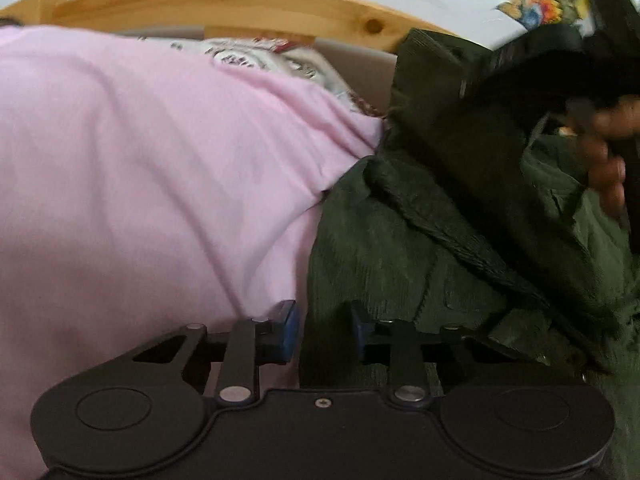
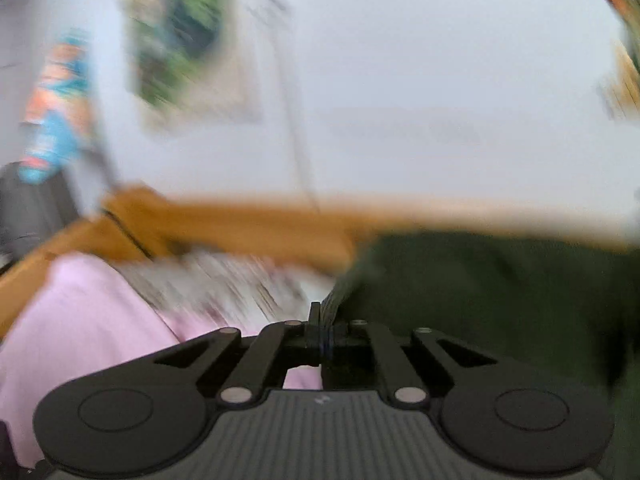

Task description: Fold large clothes

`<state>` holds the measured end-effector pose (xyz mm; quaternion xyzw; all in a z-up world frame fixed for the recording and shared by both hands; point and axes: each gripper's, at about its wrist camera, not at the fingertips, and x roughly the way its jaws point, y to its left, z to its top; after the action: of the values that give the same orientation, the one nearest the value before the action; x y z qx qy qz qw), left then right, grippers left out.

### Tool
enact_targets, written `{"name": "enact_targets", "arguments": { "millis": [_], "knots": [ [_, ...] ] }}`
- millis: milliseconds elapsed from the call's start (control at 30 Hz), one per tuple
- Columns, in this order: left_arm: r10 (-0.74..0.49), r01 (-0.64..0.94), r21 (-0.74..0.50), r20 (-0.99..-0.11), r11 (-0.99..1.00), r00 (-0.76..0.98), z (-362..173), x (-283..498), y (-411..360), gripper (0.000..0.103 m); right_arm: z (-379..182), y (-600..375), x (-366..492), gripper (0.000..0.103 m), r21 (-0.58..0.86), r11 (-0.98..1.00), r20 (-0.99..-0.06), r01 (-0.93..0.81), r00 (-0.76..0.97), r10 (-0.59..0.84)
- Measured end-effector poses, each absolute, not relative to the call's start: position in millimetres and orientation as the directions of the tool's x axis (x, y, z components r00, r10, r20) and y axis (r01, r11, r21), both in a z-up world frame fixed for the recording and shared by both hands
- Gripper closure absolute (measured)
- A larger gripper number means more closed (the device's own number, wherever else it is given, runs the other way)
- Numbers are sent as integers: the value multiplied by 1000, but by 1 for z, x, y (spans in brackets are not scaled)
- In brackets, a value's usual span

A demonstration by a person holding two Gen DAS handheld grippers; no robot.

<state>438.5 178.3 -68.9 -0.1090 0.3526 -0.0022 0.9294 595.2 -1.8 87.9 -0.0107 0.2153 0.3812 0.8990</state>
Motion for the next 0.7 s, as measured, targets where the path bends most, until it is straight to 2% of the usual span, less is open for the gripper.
{"name": "enact_targets", "arguments": {
  "millis": [67, 133, 167, 200, 233, 267, 300, 400, 500, 600, 700],
  "knots": [
    [-74, -95, -212, -669, 973, 739, -66, 440, 180, 74, 104, -1, 602, 100, 92, 687, -327, -721, 630, 704],
    [-56, -105, -197, -670, 975, 740, -63, 439, 180, 74, 99, 2, 617, 96, -20, 757, -367, -653, 709, 602],
    [-49, -106, -190, -669, 976, 741, -63, 439, 179, 74, 93, 1, 624, 84, -46, 791, -401, -610, 736, 545],
    [-49, -107, -191, -669, 976, 742, -62, 439, 180, 72, 87, -4, 630, 67, -58, 821, -426, -568, 758, 494],
    [-49, -113, -195, -671, 974, 740, -62, 439, 180, 72, 81, -10, 629, 55, -63, 840, -428, -539, 775, 465],
    [-47, -117, -196, -674, 973, 737, -62, 437, 181, 72, 77, -21, 623, 39, -54, 849, -412, -526, 786, 461],
    [-45, -120, -195, -676, 974, 735, -62, 437, 181, 72, 74, -31, 614, 31, -44, 850, -398, -524, 790, 466],
    [-46, -124, -199, -679, 972, 733, -63, 437, 182, 72, 60, -58, 569, 29, -96, 829, -369, -551, 793, 484],
    [-51, -130, -214, -677, 968, 734, -62, 439, 185, 70, 32, -68, 521, 30, -225, 783, -423, -580, 782, 458],
    [-55, -135, -226, -675, 965, 736, -63, 439, 185, 68, 1, -81, 504, 39, -317, 778, -467, -543, 803, 371],
    [-42, -133, -205, -675, 970, 737, -63, 437, 181, 65, -23, -90, 526, 40, -293, 869, -484, -400, 846, 226]
  ]
}}
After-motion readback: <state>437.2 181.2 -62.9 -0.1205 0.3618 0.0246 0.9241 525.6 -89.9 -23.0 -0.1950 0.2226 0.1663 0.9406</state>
